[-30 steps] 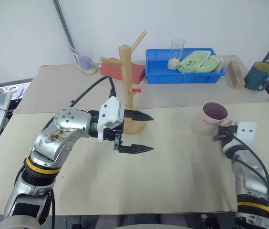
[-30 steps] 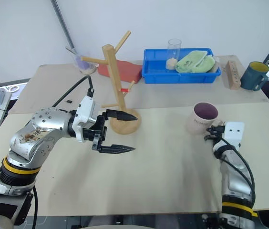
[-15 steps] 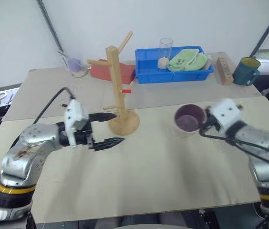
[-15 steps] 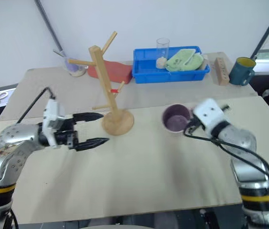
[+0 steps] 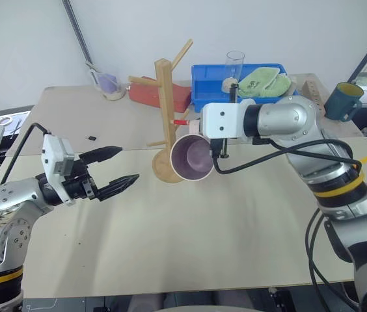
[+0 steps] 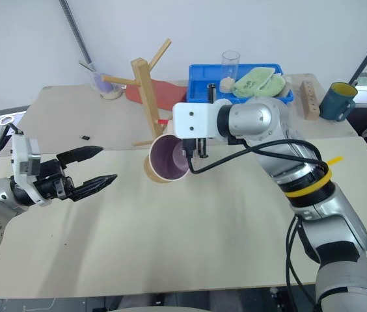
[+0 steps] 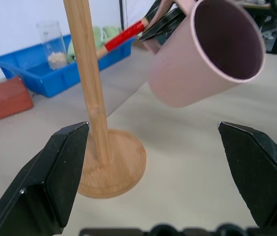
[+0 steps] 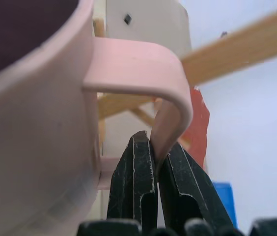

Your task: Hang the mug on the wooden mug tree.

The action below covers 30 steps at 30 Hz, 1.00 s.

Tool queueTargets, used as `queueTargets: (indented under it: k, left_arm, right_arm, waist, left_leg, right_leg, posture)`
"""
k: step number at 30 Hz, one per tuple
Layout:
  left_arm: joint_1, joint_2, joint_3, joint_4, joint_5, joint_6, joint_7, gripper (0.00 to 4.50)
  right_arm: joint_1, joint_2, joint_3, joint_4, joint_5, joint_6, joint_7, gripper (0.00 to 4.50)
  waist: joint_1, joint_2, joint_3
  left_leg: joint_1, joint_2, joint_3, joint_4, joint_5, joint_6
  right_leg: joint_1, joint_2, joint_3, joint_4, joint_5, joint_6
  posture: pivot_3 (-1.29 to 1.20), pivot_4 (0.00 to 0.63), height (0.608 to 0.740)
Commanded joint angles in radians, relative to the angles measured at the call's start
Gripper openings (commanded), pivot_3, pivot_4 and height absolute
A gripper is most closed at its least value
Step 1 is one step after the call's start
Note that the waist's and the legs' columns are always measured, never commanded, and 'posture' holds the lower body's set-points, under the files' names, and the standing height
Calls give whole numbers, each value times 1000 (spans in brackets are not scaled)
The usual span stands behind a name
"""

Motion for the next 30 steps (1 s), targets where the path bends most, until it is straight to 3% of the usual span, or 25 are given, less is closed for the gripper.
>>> queueTargets:
  k: [1,10,29,30]
  left_arm:
    - [2,18,24,-51,-29,11,22,4500]
    - [-25,19,-8,-74,-37,21,60,4500]
    - [-86,17,-53,-80,-45,32,98,4500]
    - [-87,17,-54,-79,-45,32,99,4500]
  right_arm:
    - [-49,15,-8,32,-26,-47,14,54]
    - [-83,53,1,99,-67,-83,48,54]
    - [-195,160,26,305,-172,-147,24,54]
    - [-195,166,21,311,-172,-151,20,418]
  waist:
    - [-2,0,0]
    - [-8,0,0]
    - [-9,1,0]
    - [-9,1,0]
  left_leg:
    - [0,0,0,0,0,0]
    - [3,8,-1,0,0,0]
    - [3,10,0,0,0,0]
    - [3,10,0,0,0,0]
  right_leg:
    - [0,0,0,0,0,-1]
    - [-1,11,4,1,2,-5]
    - [-4,13,5,2,3,-7]
    - [-4,13,5,2,3,-7]
  posture:
    - [0,150,740]
    - [0,150,740]
    - [0,150,740]
    - [0,150,740]
